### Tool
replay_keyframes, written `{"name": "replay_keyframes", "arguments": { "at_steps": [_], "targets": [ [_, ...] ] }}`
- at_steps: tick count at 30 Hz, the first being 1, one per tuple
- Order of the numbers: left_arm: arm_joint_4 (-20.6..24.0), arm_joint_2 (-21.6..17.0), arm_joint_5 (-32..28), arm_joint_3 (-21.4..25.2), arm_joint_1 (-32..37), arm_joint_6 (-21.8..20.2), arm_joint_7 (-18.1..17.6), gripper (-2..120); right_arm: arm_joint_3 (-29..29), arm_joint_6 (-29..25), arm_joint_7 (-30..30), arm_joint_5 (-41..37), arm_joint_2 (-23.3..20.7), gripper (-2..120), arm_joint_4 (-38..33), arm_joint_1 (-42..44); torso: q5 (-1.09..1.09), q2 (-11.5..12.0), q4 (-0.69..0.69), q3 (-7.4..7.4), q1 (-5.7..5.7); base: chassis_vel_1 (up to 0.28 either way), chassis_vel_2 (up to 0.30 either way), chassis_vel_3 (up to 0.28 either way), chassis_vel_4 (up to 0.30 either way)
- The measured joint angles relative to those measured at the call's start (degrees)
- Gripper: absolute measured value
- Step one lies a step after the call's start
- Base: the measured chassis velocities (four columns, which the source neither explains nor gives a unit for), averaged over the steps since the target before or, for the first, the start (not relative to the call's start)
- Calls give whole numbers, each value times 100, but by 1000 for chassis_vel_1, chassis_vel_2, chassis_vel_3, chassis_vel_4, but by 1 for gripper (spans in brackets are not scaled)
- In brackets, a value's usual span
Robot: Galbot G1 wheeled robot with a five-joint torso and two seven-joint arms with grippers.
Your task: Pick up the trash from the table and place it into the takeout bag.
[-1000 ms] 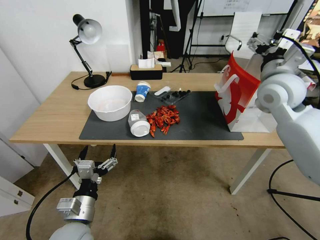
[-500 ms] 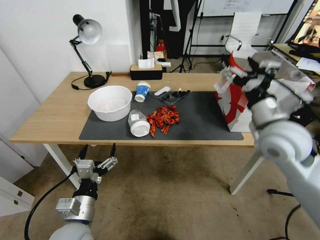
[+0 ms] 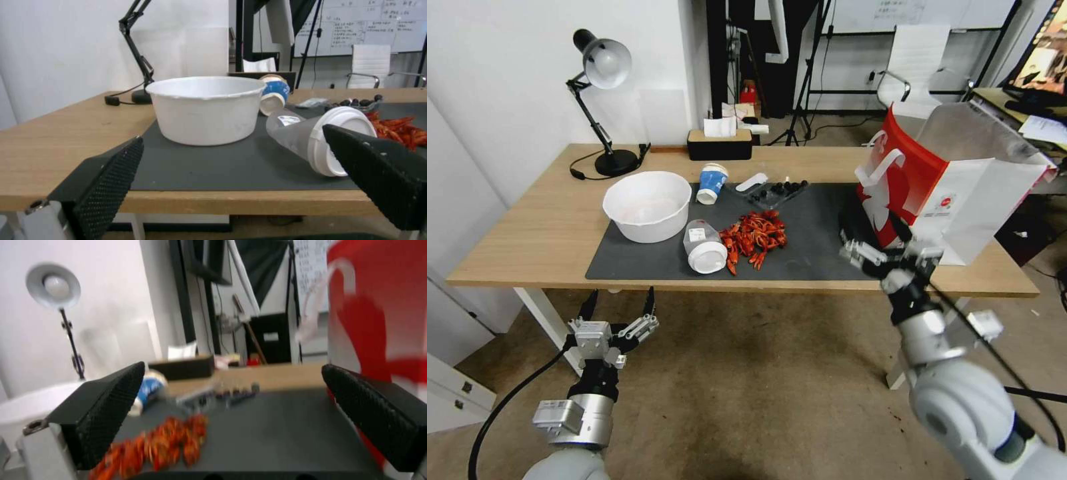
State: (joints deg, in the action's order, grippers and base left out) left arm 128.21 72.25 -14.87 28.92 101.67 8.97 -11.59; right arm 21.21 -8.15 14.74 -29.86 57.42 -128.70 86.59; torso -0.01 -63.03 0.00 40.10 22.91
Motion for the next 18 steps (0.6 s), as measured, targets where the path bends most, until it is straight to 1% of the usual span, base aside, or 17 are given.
{"name": "replay_keyframes", "arguments": {
  "at_steps": [4,10,18],
  "targets": [
    [-17,-12,-1,-19,-15,2,5,100,-116,-84,1,229,185,100,99,324,0,1,-1,0,0,0,0,0,0],
    [-99,-25,-1,-71,-6,38,19,100,-181,-122,51,411,371,100,181,496,0,1,0,0,1,0,0,0,0],
    [-123,-83,-11,-90,-27,55,22,100,-242,179,302,446,534,100,158,671,0,1,0,1,1,0,0,0,0]
  ]
}}
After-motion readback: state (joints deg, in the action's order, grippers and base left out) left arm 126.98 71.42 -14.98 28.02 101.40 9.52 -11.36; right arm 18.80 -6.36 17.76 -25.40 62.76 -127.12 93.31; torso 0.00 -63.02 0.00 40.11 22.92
